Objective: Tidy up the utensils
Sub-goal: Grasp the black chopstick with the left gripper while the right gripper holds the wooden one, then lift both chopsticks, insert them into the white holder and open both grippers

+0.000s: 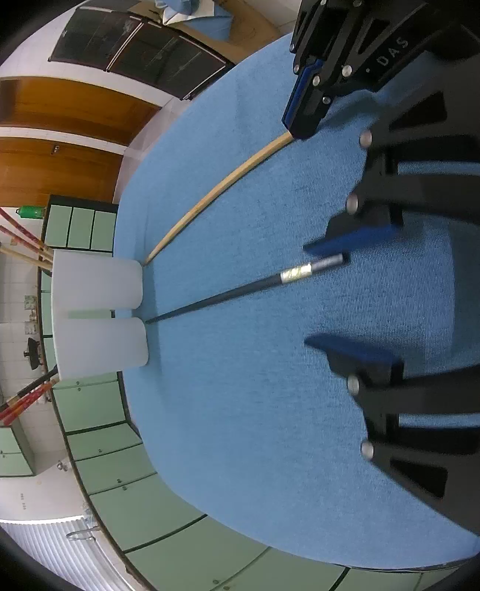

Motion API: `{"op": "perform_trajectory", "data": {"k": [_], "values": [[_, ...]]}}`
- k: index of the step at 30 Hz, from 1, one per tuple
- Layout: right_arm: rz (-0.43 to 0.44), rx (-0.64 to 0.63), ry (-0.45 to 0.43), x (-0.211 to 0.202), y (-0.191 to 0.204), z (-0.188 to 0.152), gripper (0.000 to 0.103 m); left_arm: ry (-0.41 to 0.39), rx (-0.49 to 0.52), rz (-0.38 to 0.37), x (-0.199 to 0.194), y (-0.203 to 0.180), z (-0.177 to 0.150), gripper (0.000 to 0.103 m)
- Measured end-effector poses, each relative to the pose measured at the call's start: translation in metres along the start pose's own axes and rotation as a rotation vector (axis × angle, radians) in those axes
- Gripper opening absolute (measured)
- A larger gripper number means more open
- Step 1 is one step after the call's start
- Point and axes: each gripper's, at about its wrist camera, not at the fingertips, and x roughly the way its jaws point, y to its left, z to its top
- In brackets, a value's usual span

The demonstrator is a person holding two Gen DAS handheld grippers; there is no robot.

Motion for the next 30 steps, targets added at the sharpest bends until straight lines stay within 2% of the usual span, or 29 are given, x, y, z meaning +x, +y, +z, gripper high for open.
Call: {"op": "perform_trajectory", "data": {"k": [2, 6, 8, 12, 20, 25, 30], "values": [[-0.004, -0.005, -0.001, 0.000, 0.001, -0.001, 0.007, -0.003, 0.001, 0.002, -0.001, -0.001, 0.000, 0.031], [-0.016, -0.017, -0.001, 0.000, 0.003, -0.001, 0.008, -0.003, 0.013, -0.003, 0.000, -0.004, -0.001, 0.011], [-0.024, -0.023, -0.001, 0.001, 0.005, -0.001, 0.008, -0.003, 0.023, 0.002, -0.001, -0.006, -0.001, 0.008], [-0.027, -0.026, -0.003, 0.002, 0.006, -0.001, 0.007, -0.003, 0.030, 0.016, 0.001, -0.008, 0.001, 0.008], [-0.001, -0.006, -0.035, -0.007, 0.003, 0.000, 0.006, -0.017, -0.017, -0.018, -0.006, -0.001, 0.000, 0.006], [0.029, 0.017, -0.067, -0.023, -0.001, 0.006, 0.006, -0.076, -0.026, -0.024, -0.030, 0.004, 0.006, 0.006], [0.039, 0.027, -0.134, -0.048, -0.008, 0.020, 0.006, -0.158, -0.043, -0.028, -0.061, 0.013, 0.020, 0.006]]}}
